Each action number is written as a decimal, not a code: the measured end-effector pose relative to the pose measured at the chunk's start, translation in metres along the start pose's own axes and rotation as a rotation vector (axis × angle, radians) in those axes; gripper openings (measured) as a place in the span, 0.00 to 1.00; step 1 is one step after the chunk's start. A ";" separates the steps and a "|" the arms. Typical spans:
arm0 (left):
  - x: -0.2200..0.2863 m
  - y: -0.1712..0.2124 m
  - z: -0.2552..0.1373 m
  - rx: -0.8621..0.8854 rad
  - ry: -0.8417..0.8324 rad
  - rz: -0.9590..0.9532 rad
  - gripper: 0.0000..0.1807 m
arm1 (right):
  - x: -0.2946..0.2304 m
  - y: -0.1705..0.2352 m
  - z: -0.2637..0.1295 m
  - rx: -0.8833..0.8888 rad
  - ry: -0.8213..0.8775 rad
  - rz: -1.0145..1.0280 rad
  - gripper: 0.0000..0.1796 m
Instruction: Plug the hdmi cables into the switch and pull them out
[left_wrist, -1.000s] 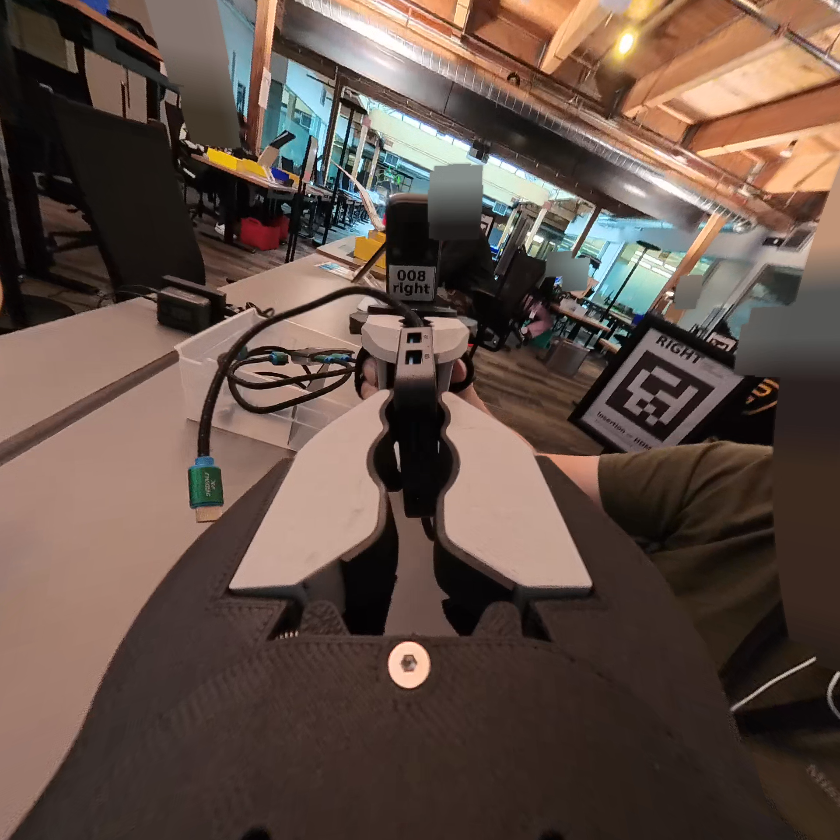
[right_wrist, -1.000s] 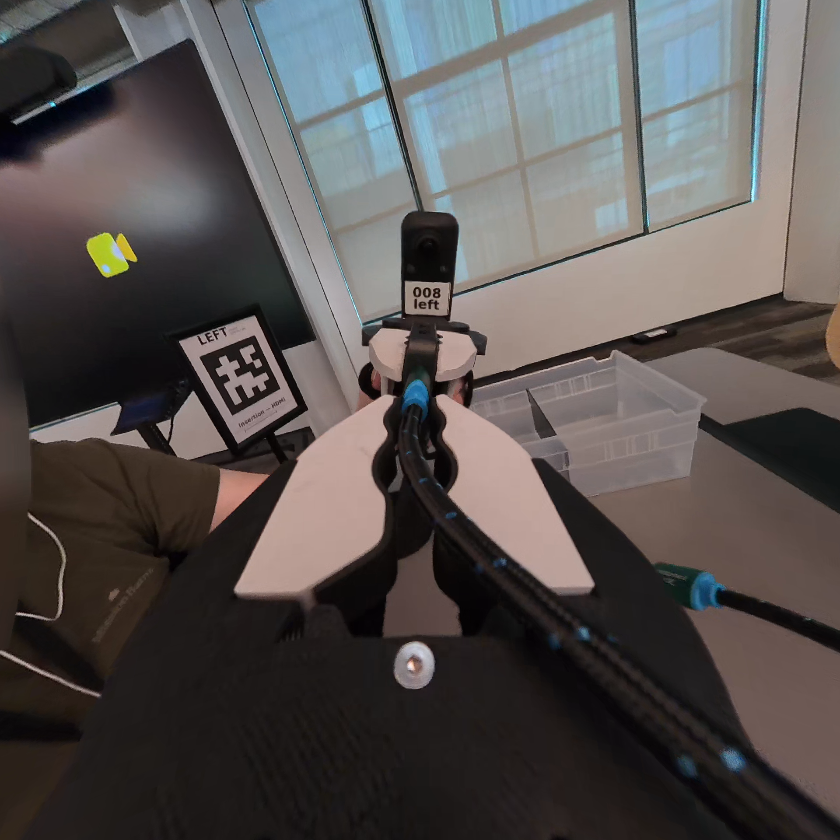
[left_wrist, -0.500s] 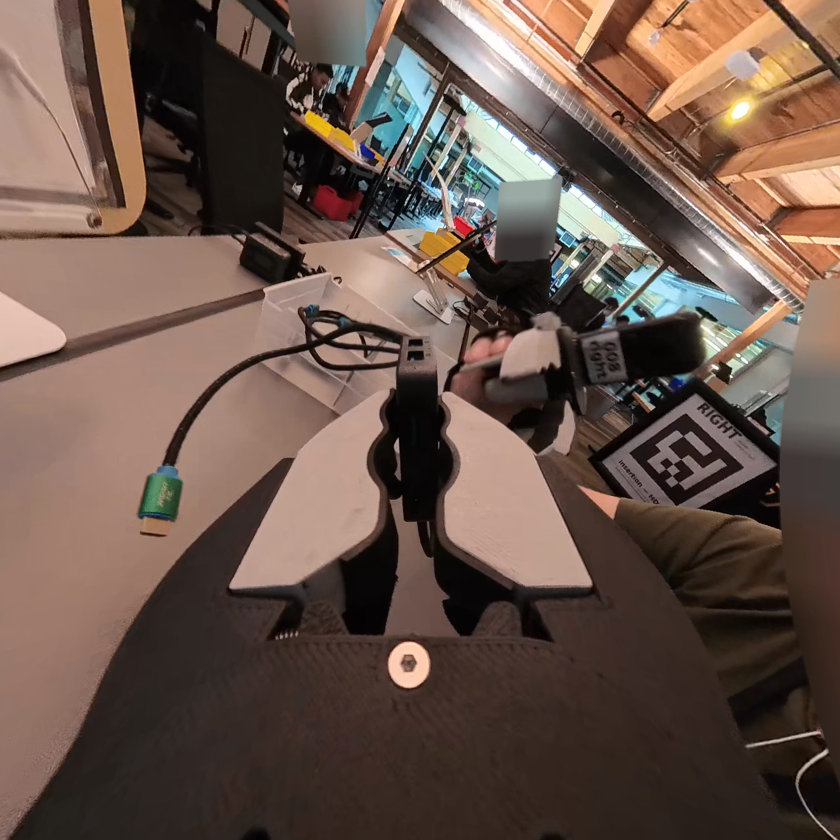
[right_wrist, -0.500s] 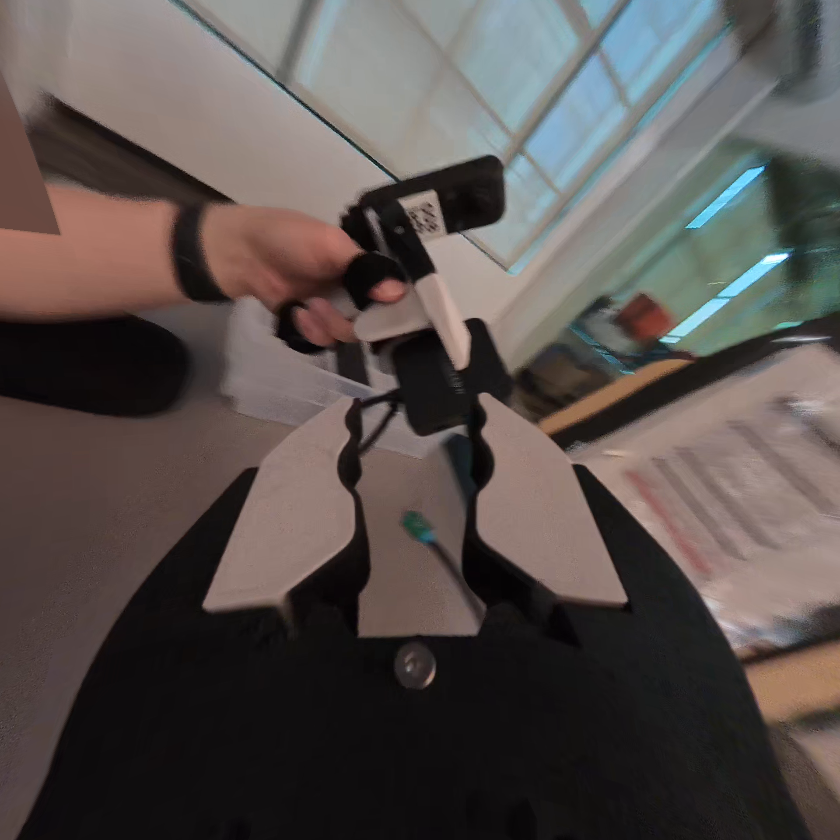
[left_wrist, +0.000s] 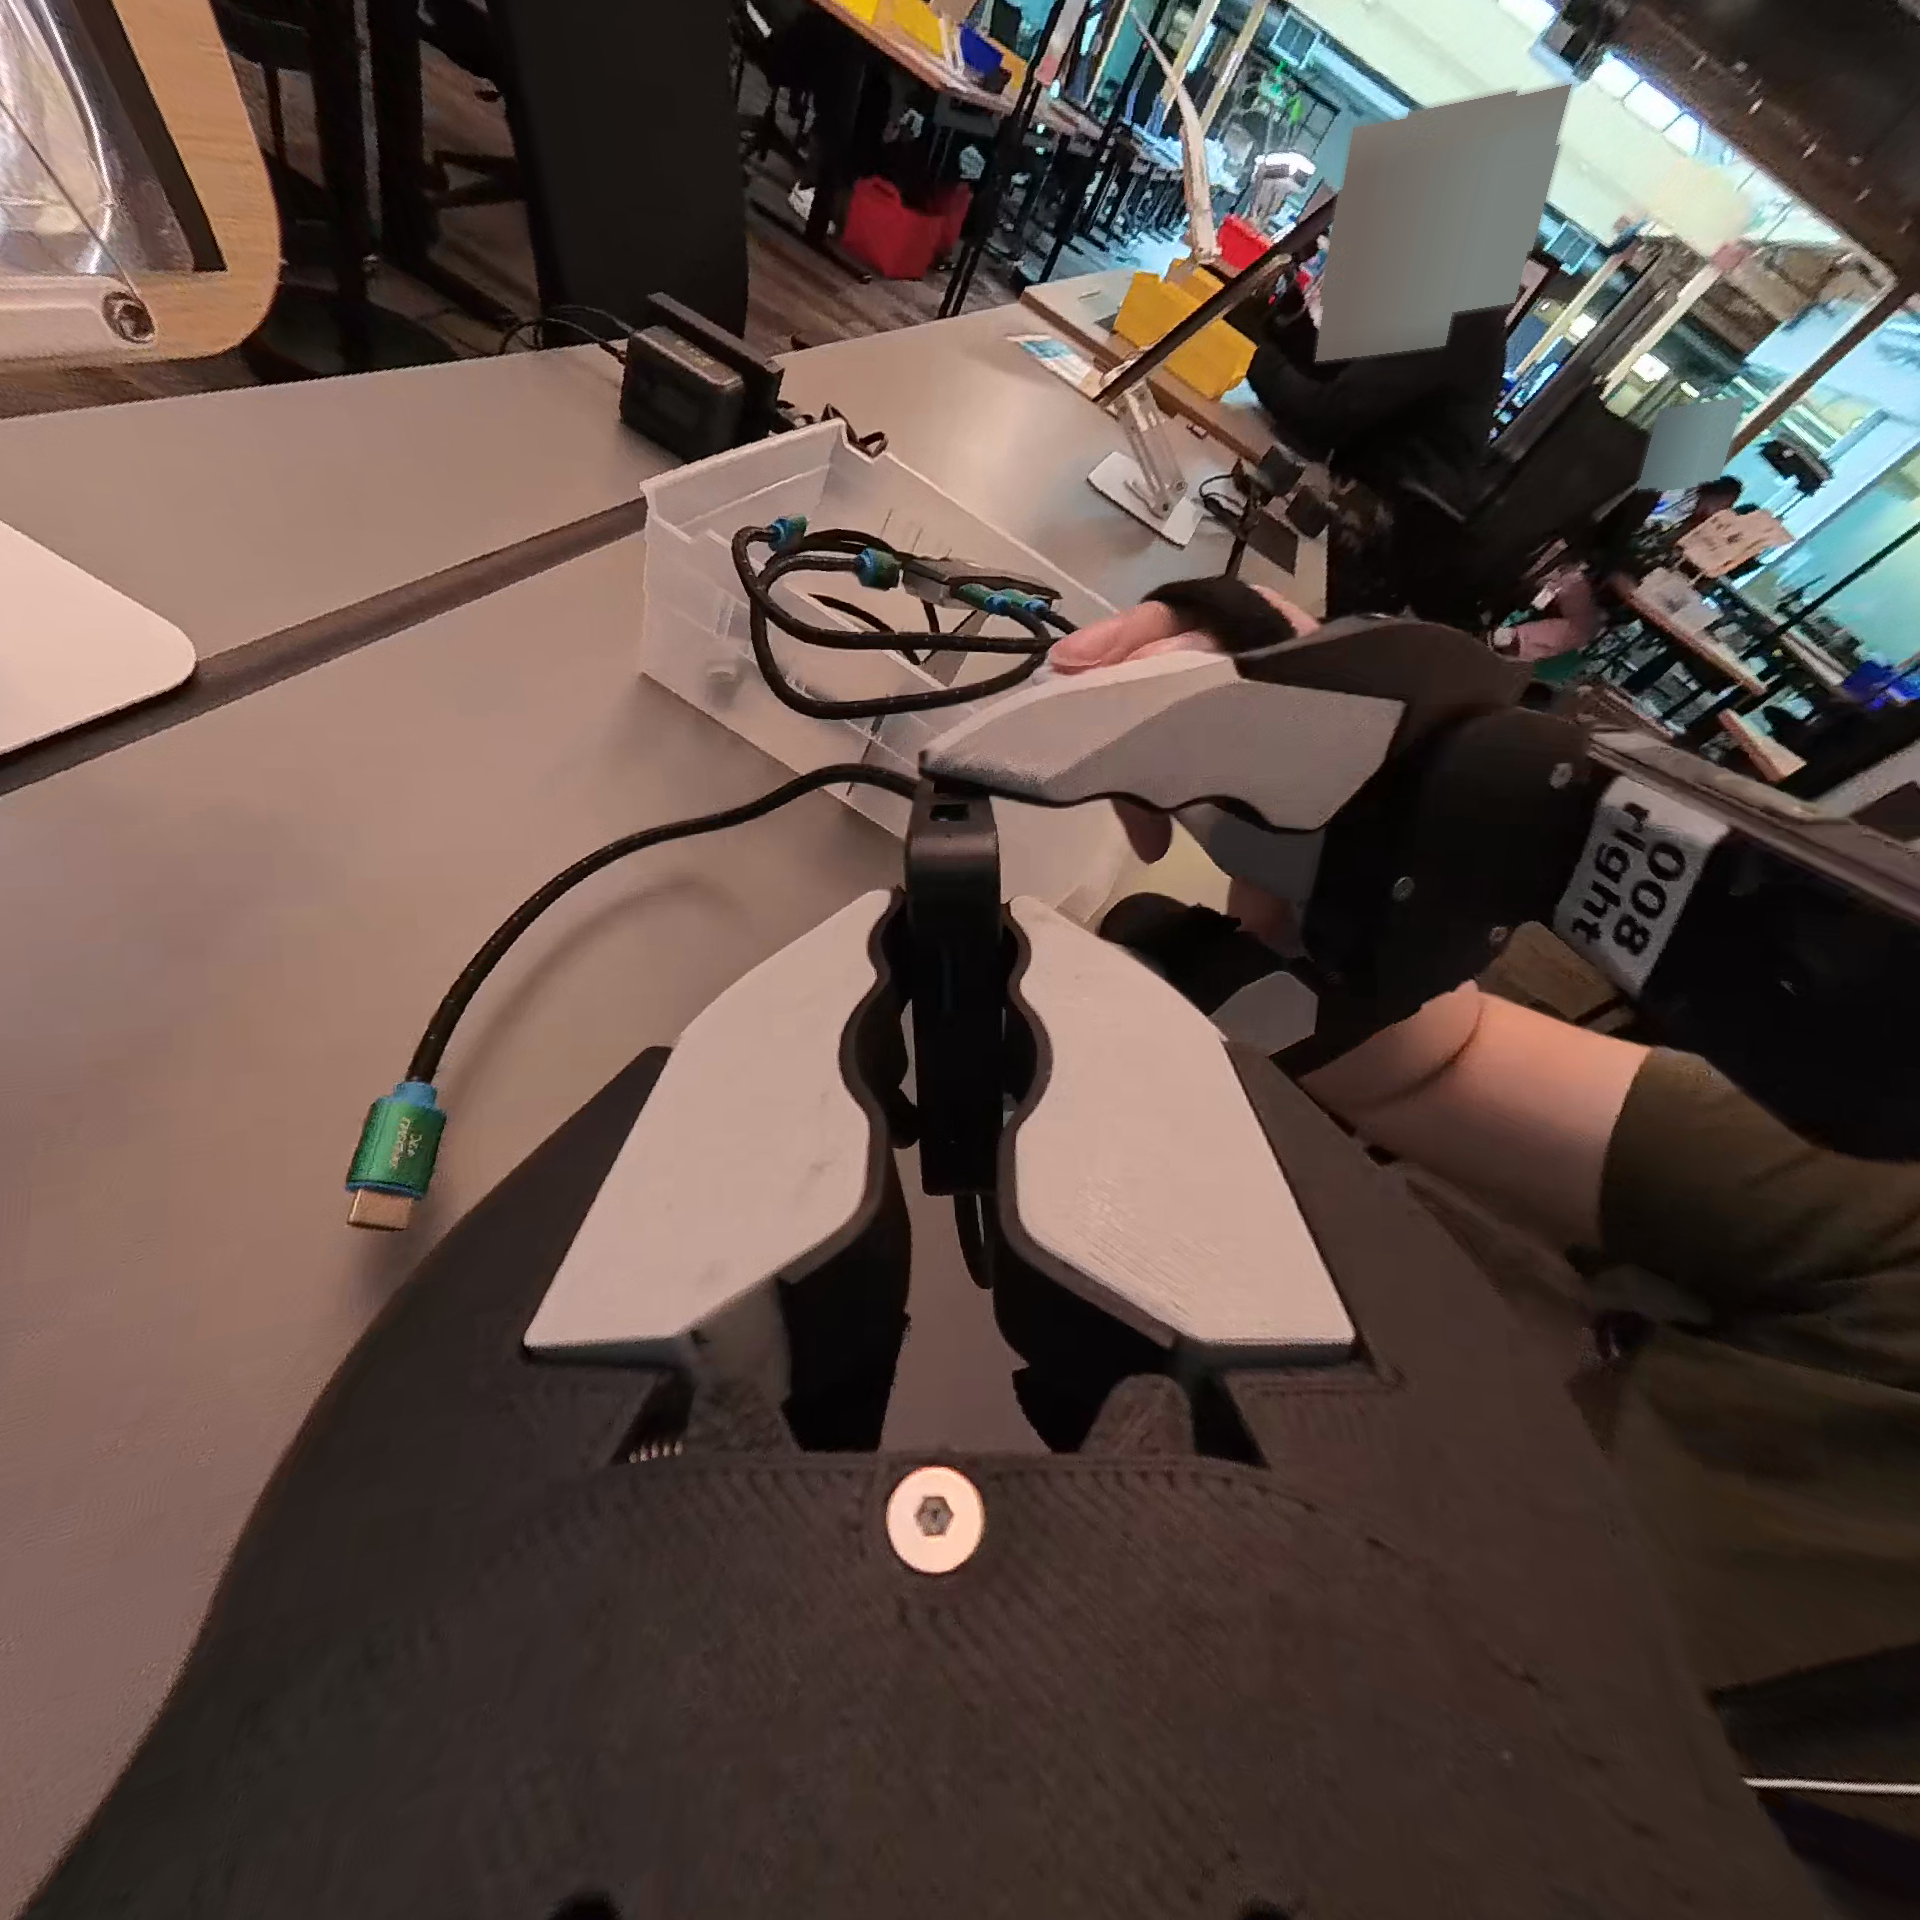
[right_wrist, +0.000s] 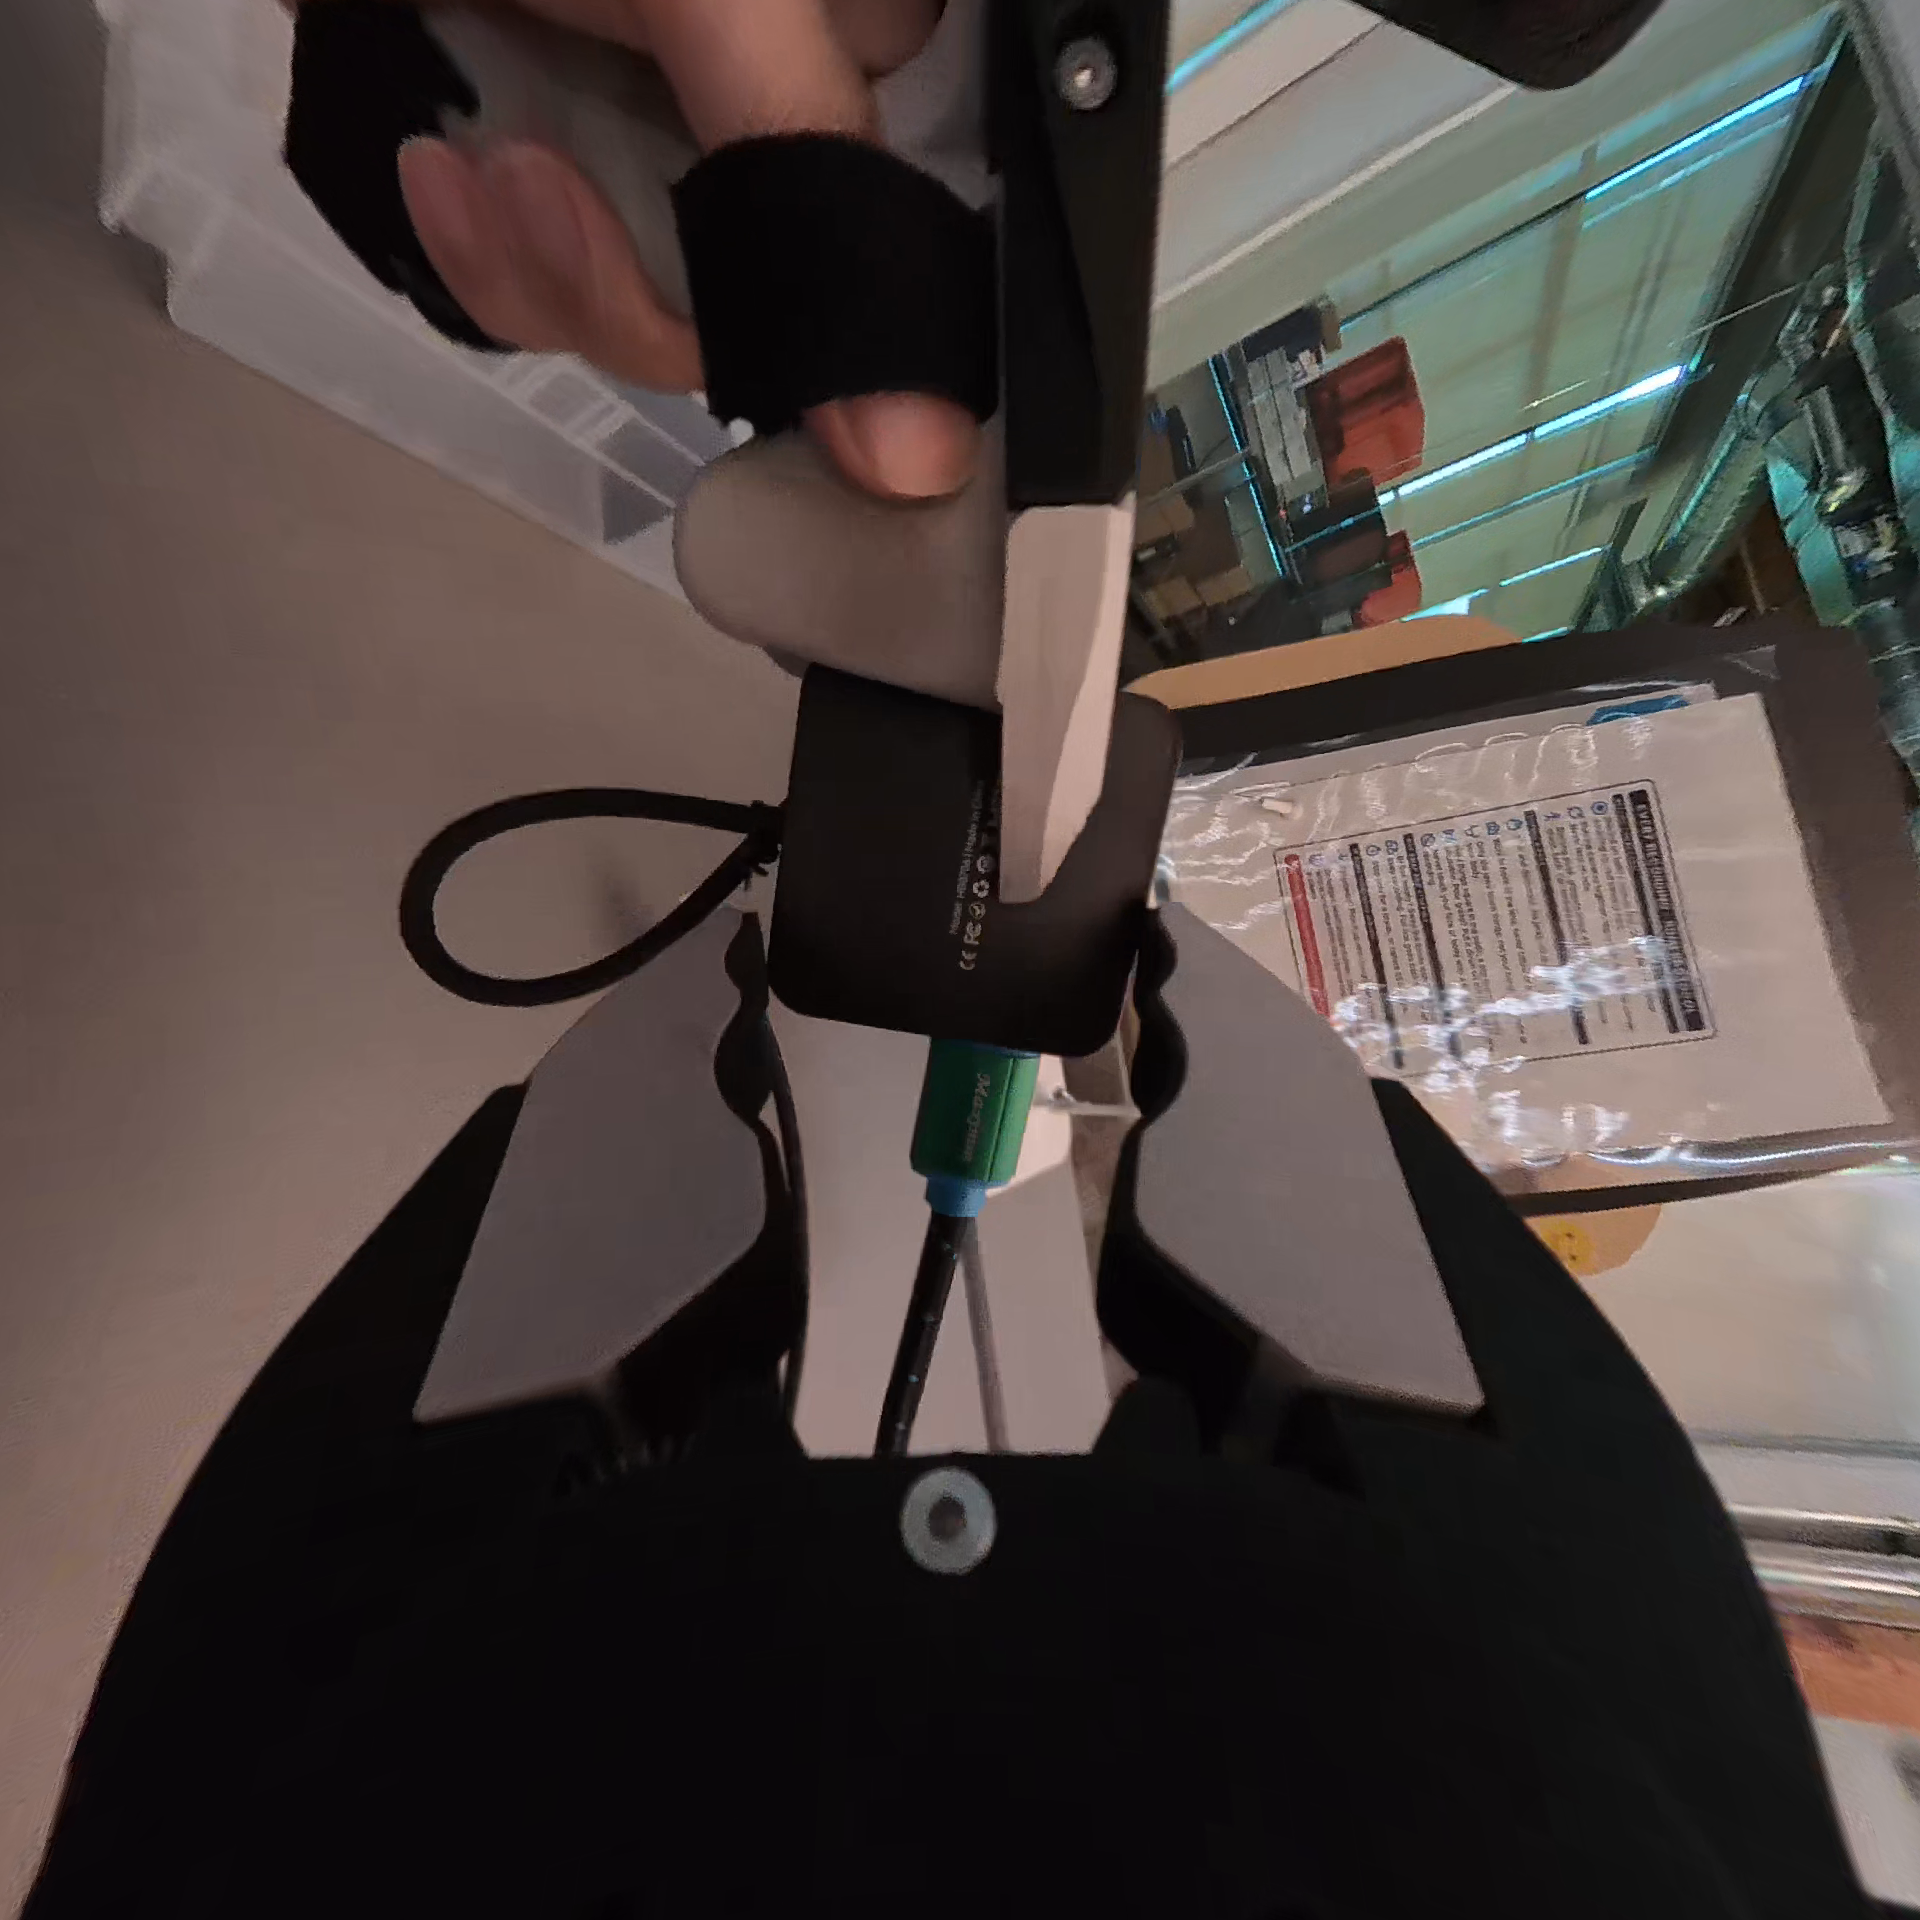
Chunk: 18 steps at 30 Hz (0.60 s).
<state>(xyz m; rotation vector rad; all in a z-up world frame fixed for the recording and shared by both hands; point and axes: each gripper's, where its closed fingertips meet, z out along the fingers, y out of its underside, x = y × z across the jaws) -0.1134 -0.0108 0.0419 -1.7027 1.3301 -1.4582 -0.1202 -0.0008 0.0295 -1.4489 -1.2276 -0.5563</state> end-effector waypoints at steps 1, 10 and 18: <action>0.000 0.000 0.000 -0.001 -0.005 -0.001 0.08 | 0.000 0.000 0.000 -0.015 0.010 -0.021 0.38; -0.003 0.000 0.001 0.017 -0.013 -0.064 0.08 | 0.000 0.004 0.004 -0.113 0.046 -0.015 0.38; 0.011 -0.009 -0.003 0.069 0.129 -0.083 0.10 | 0.009 -0.001 -0.004 -0.101 0.084 -0.074 0.38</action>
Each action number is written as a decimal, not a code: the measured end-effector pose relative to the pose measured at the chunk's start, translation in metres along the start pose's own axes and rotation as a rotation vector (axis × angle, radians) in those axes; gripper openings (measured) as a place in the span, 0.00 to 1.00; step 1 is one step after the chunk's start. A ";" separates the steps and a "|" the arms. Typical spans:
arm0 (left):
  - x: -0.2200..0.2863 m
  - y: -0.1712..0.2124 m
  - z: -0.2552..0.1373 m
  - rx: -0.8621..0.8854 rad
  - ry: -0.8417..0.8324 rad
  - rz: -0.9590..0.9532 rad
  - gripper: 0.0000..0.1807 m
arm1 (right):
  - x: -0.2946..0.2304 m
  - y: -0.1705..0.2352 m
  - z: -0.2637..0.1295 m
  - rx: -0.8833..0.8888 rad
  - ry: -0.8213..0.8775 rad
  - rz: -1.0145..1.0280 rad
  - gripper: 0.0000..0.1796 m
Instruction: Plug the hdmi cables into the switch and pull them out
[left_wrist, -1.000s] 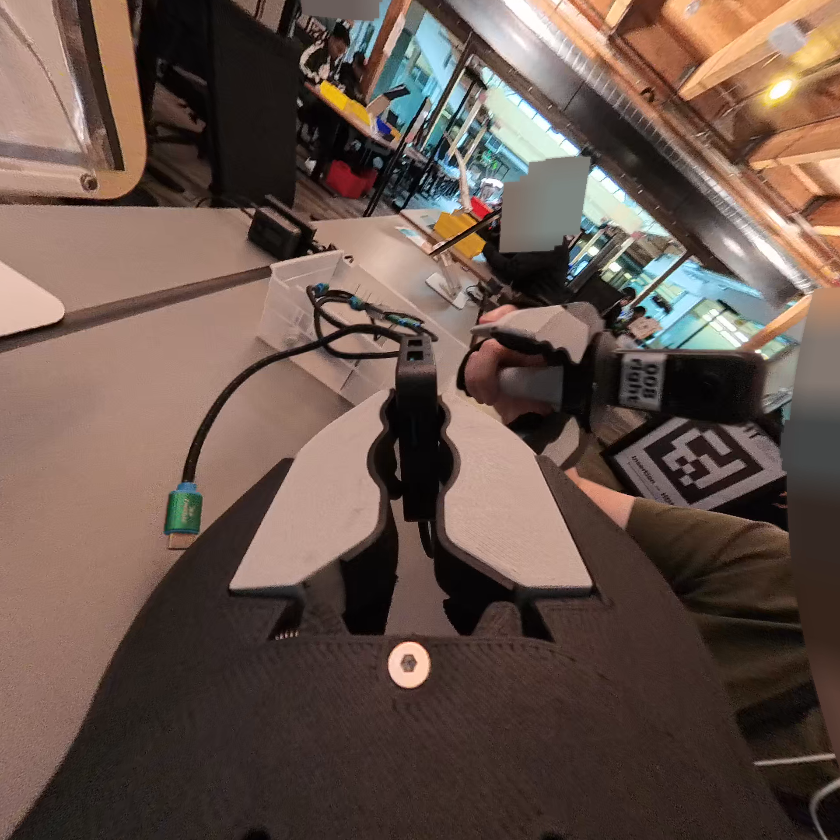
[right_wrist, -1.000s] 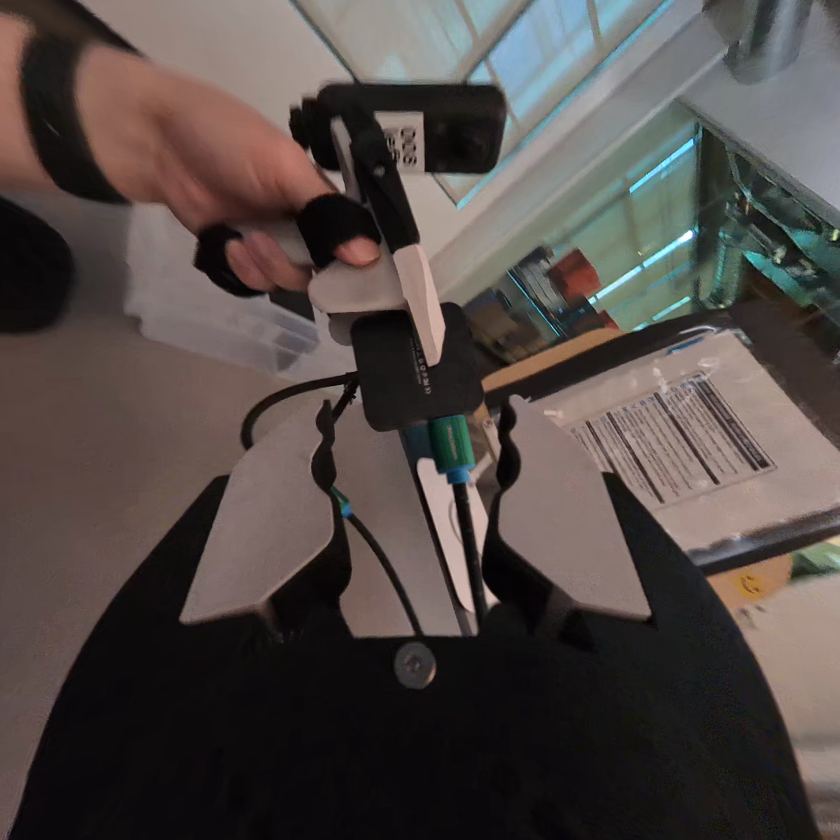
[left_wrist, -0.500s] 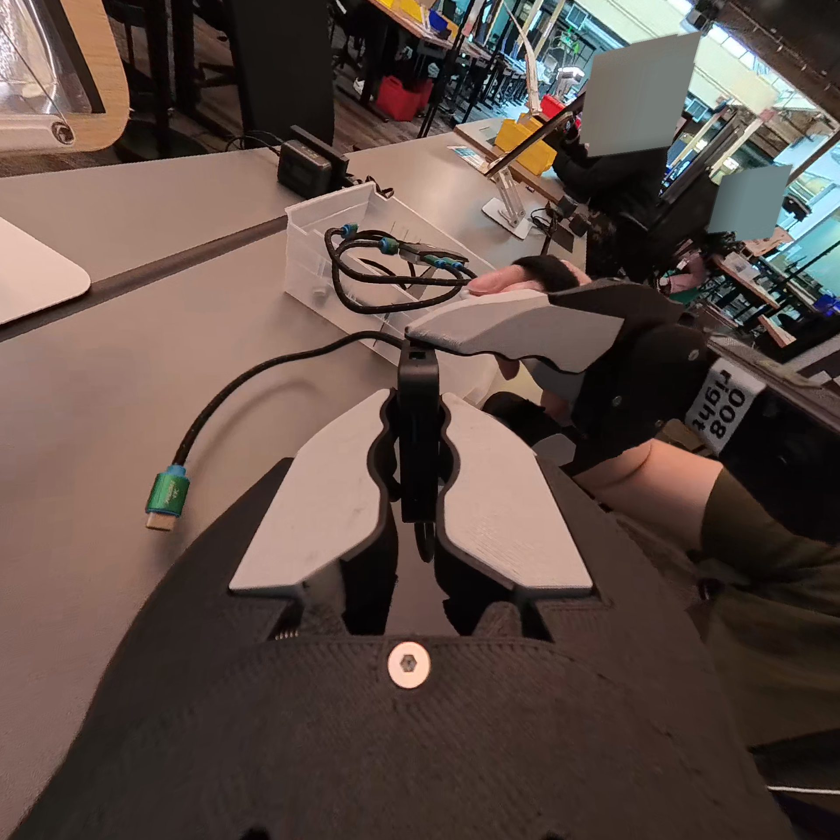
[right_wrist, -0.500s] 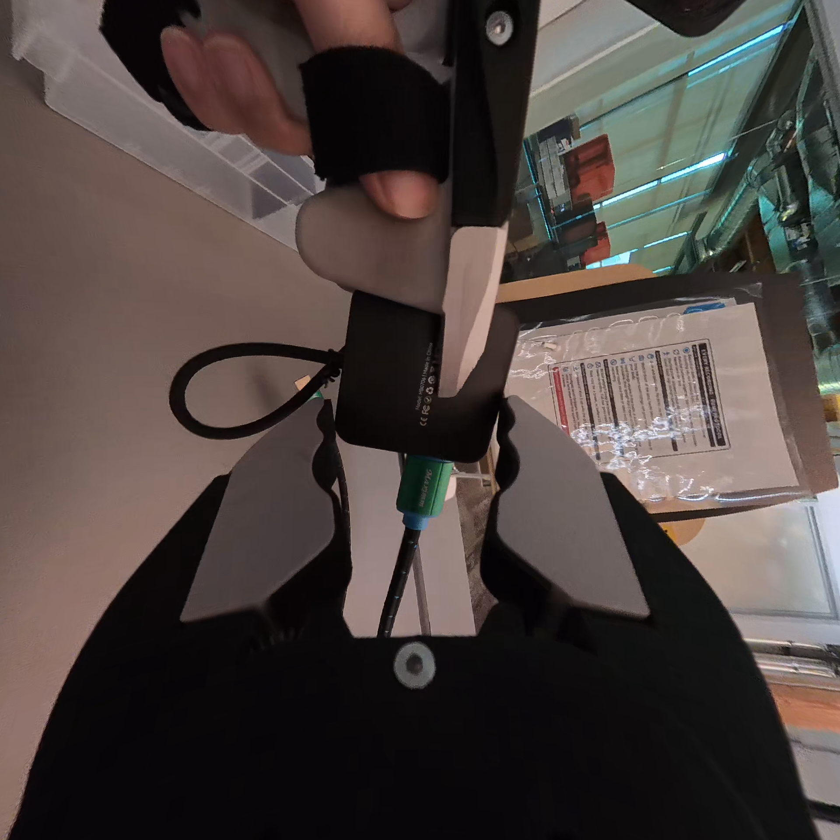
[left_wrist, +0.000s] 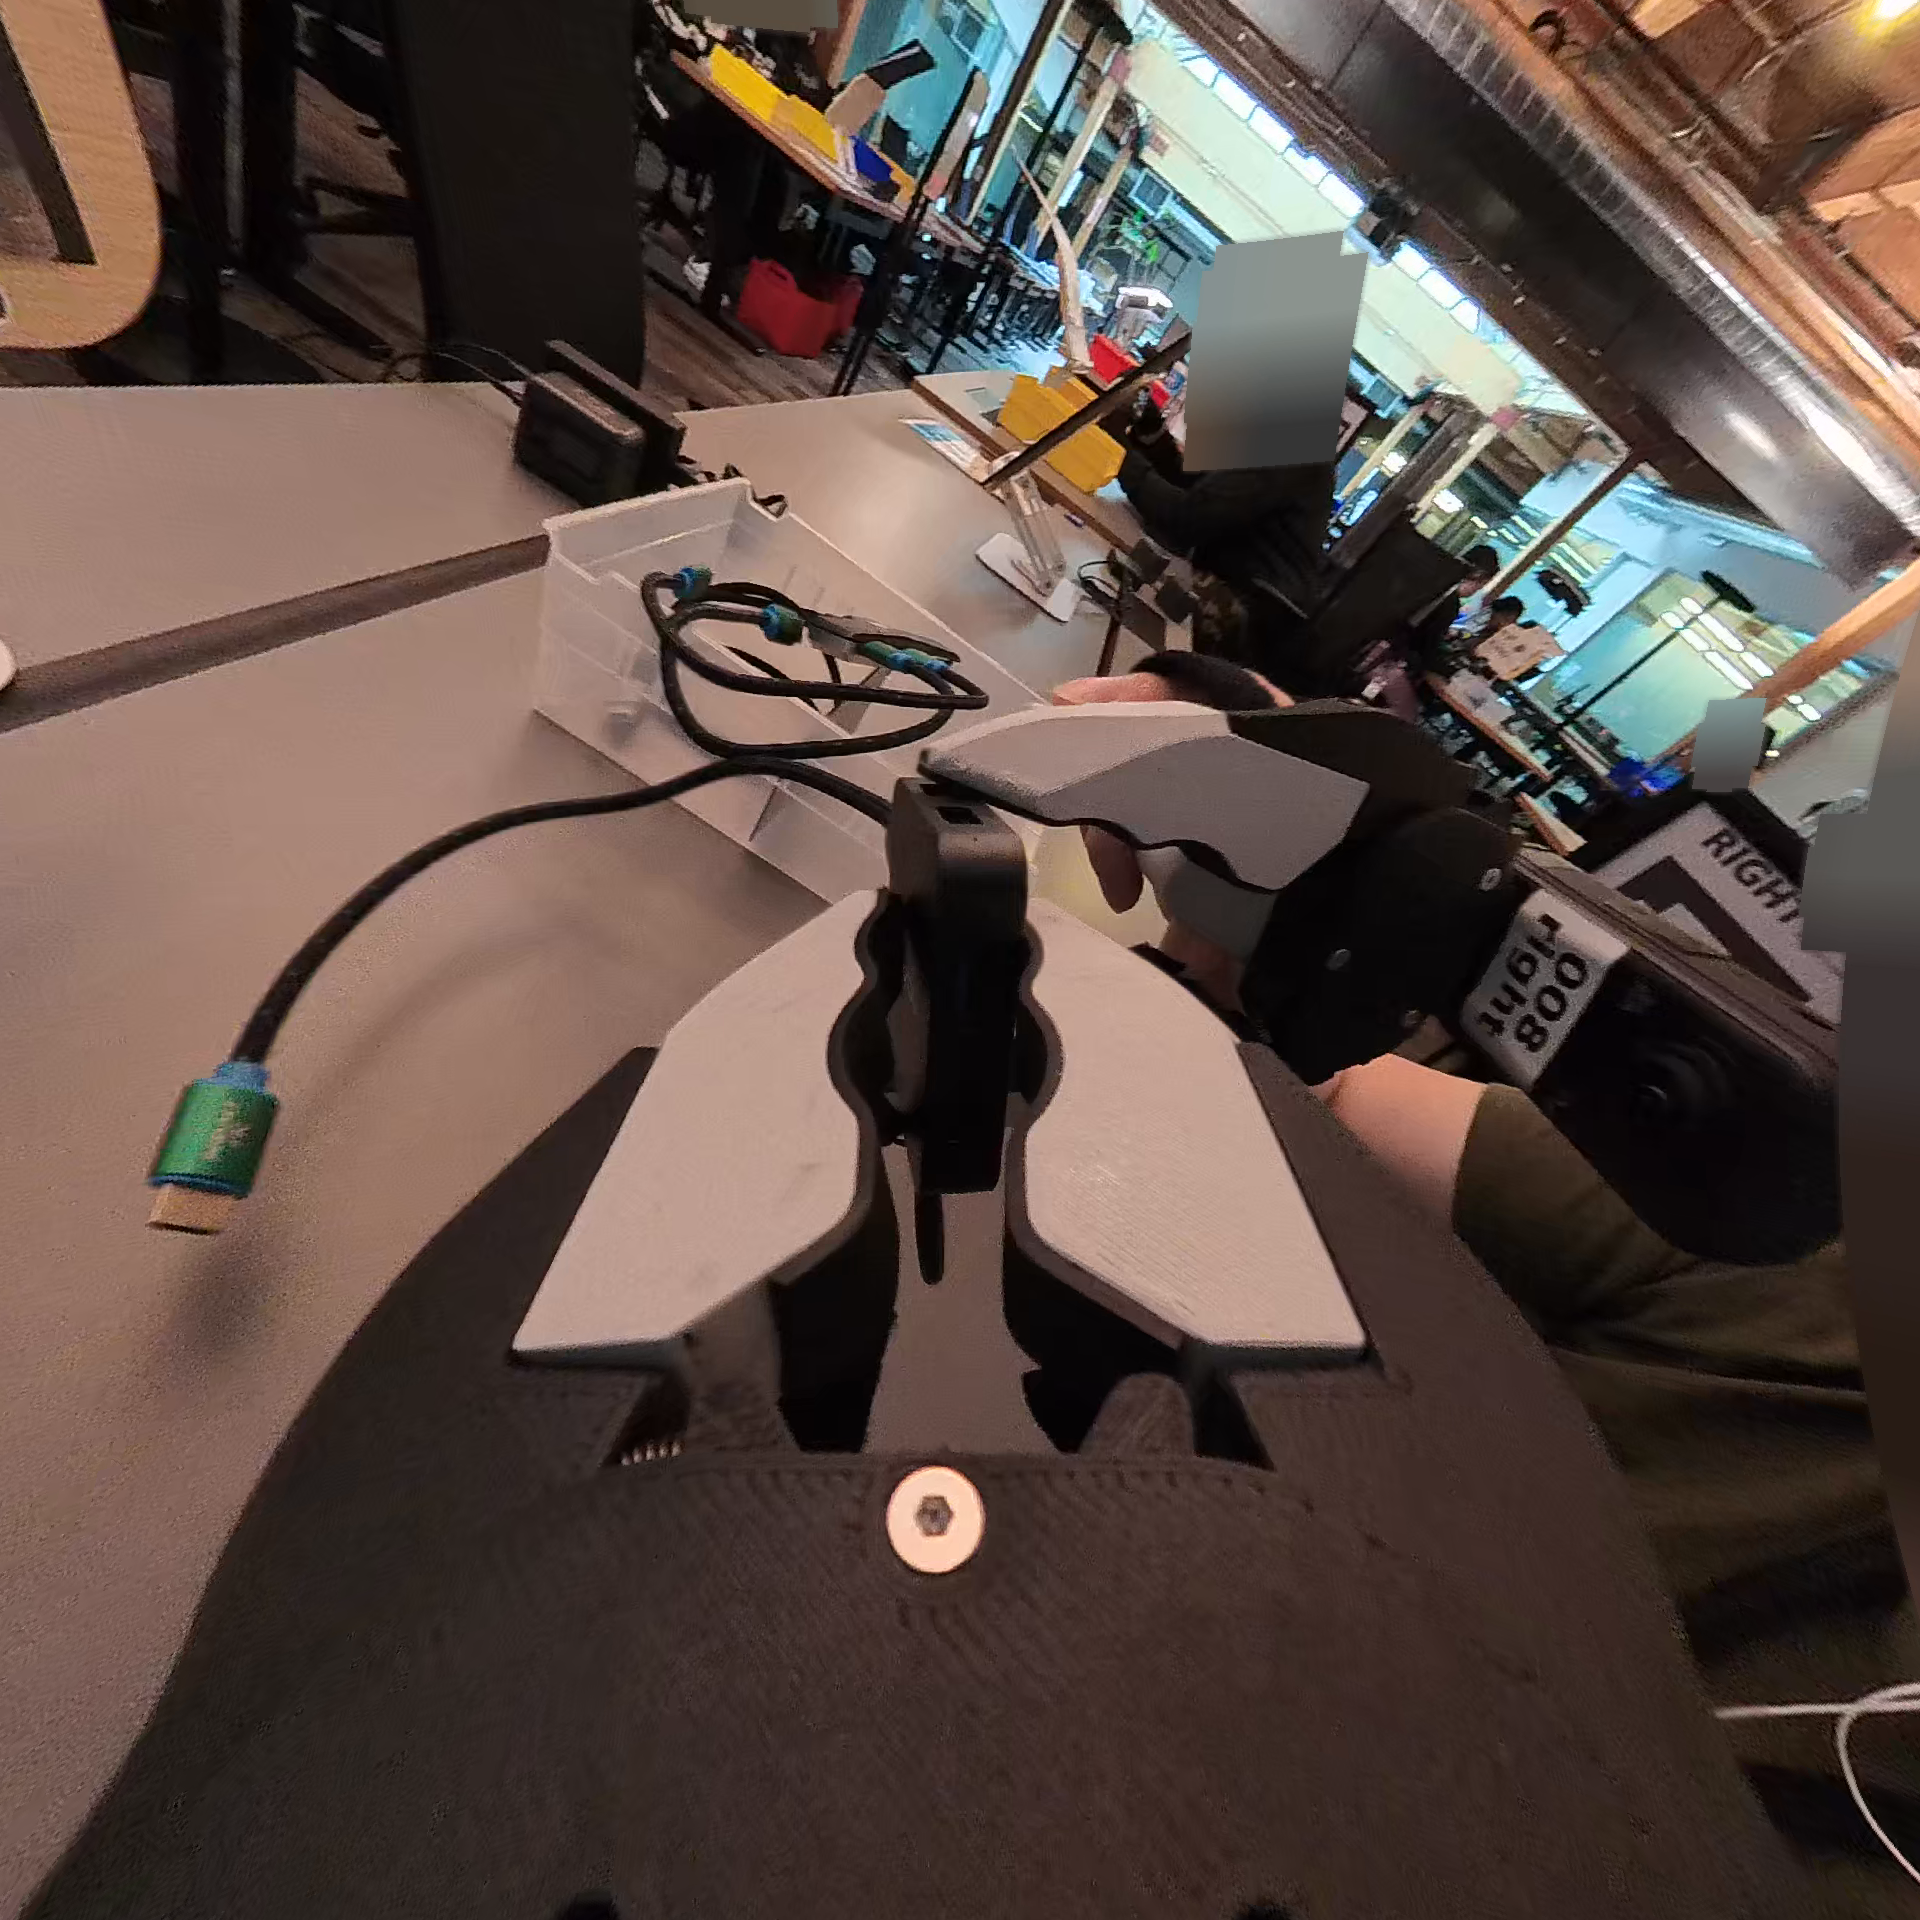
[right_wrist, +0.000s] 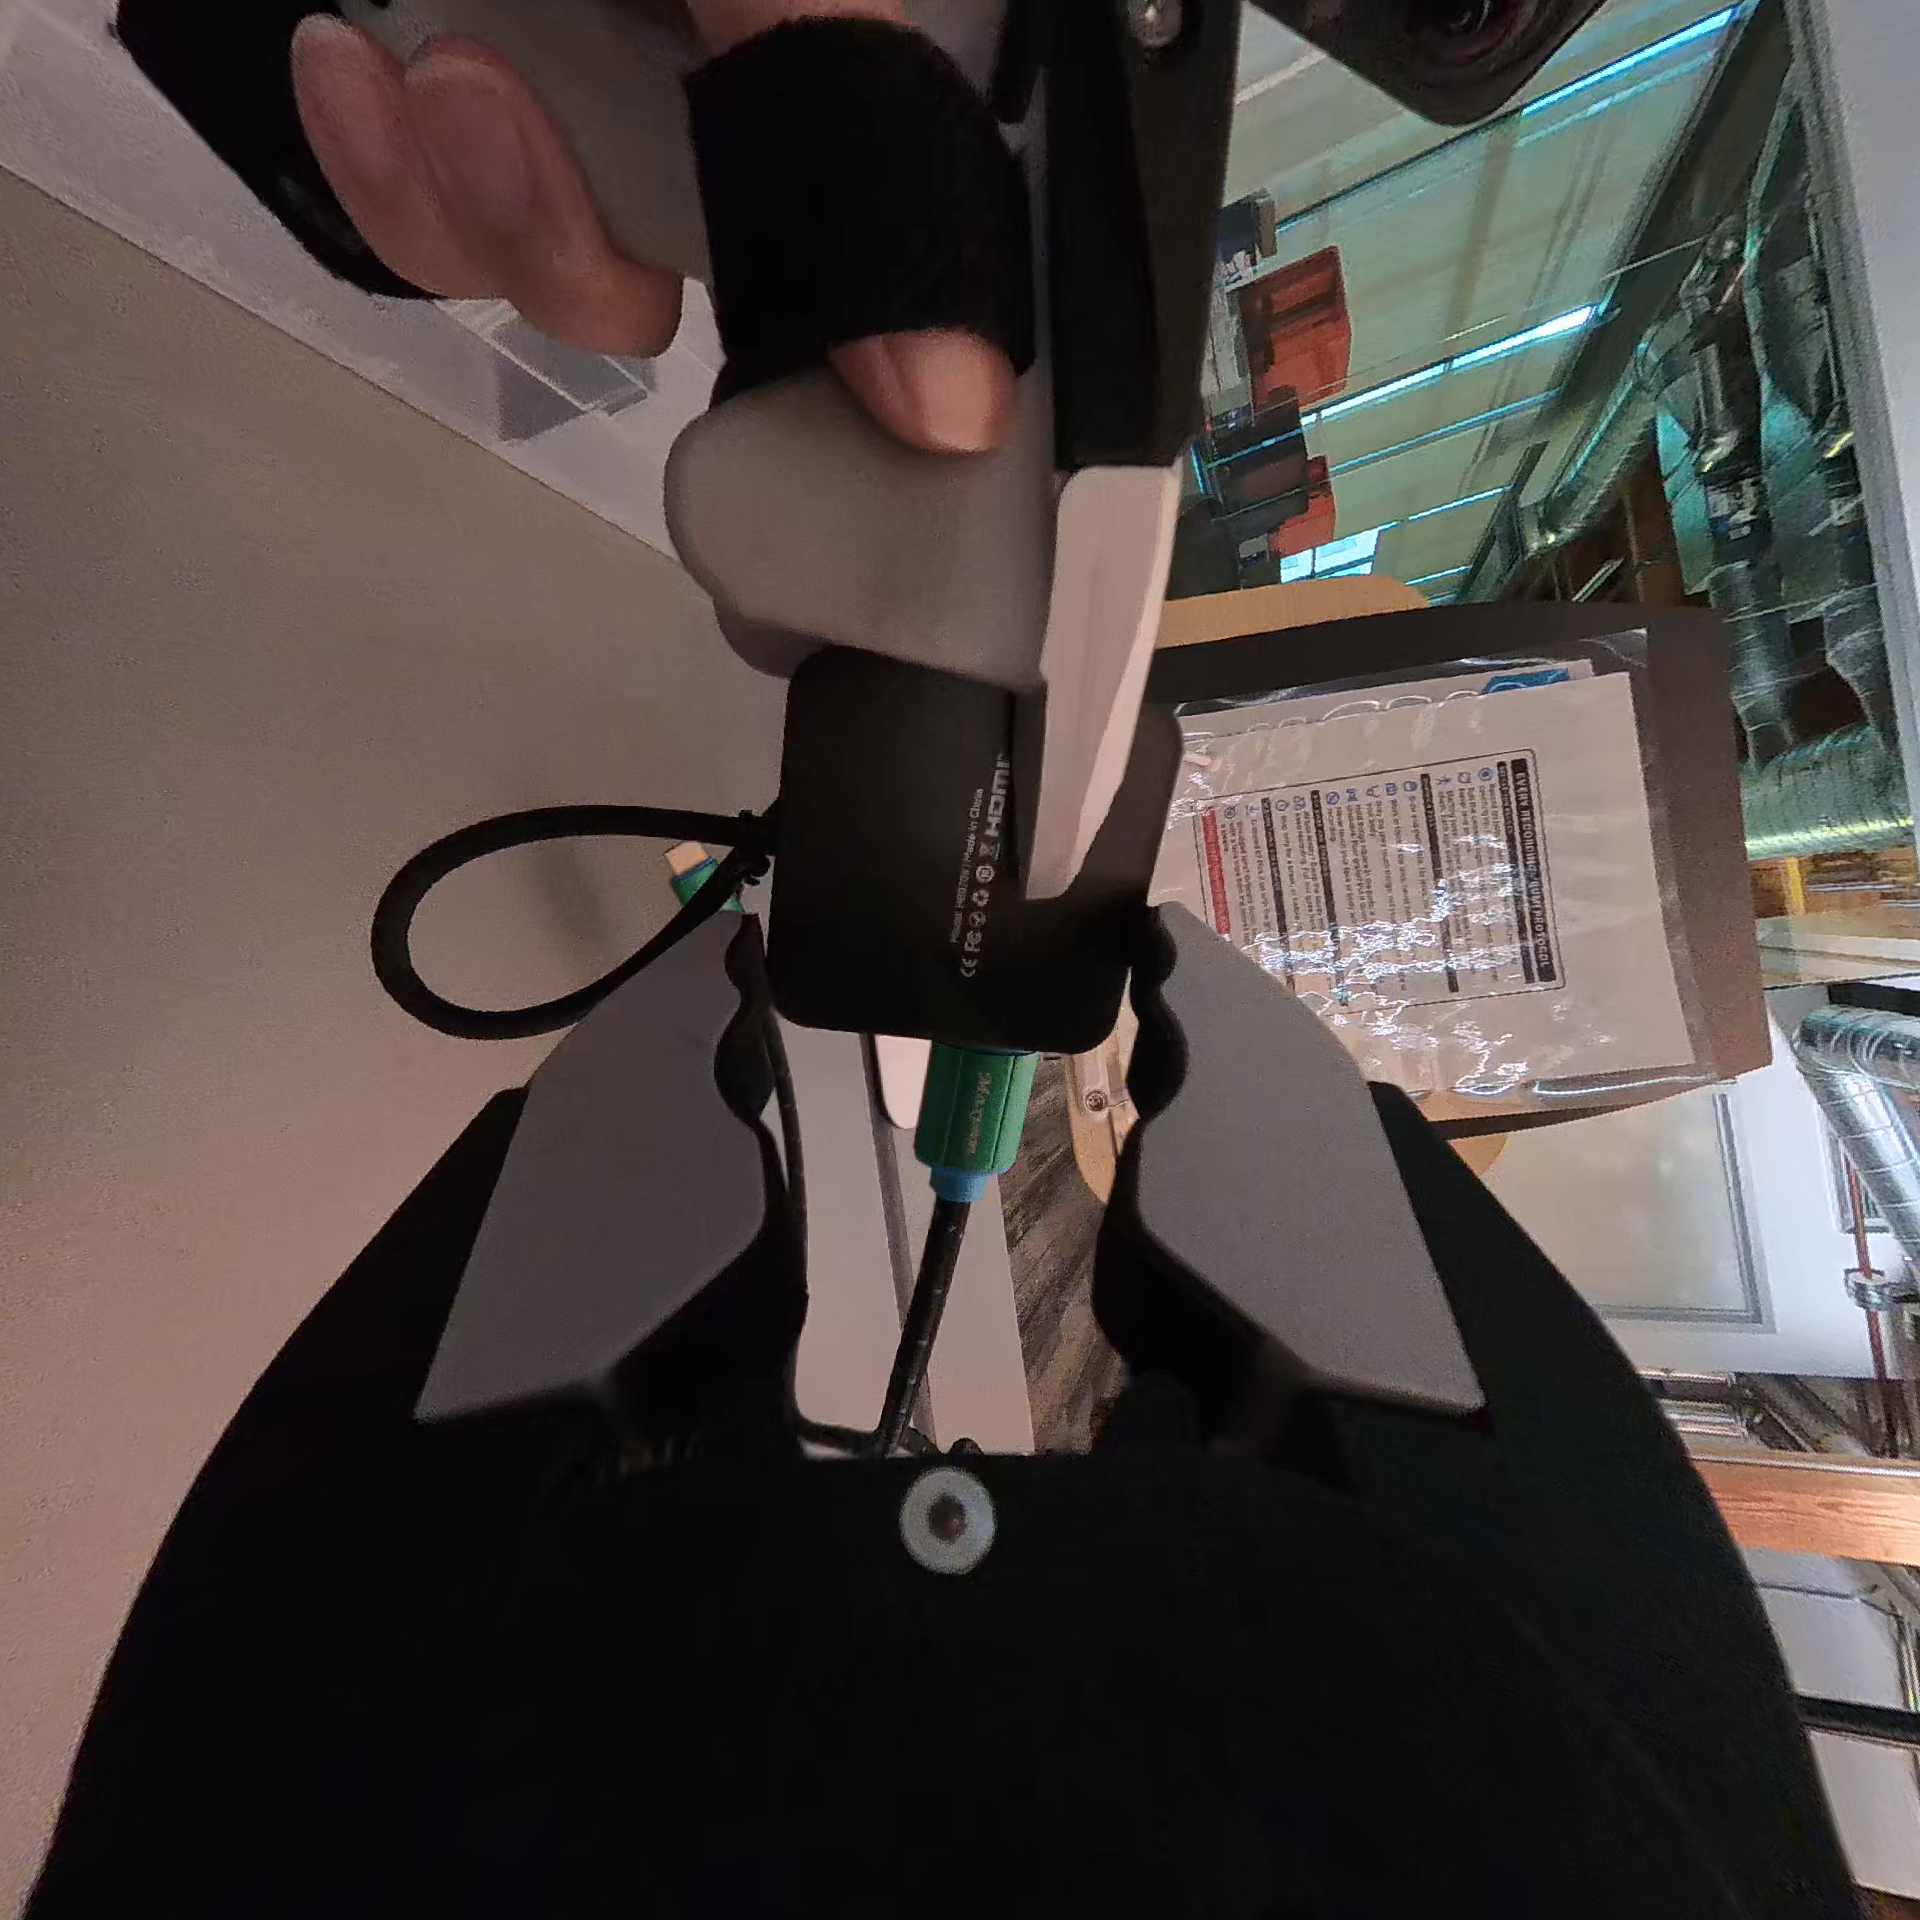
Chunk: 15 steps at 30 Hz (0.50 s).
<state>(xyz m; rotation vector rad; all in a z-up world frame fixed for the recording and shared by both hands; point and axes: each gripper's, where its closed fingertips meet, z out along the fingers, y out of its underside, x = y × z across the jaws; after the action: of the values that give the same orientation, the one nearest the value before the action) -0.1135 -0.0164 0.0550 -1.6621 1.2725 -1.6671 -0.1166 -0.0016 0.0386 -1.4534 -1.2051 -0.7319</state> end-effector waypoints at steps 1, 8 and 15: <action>0.002 -0.001 -0.001 0.001 0.016 -0.004 0.11 | 0.001 0.000 0.000 0.000 0.008 -0.006 0.38; 0.004 -0.026 -0.024 0.109 -0.018 0.043 0.22 | 0.020 0.012 -0.005 -0.003 0.065 0.024 0.38; 0.008 -0.053 -0.062 0.237 -0.047 0.068 0.21 | 0.105 0.027 -0.064 0.180 0.301 0.332 0.38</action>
<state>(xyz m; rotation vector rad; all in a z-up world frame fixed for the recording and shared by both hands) -0.1584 0.0187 0.1135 -1.4915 1.0518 -1.6576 -0.0495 -0.0301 0.1409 -1.2975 -0.7551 -0.5720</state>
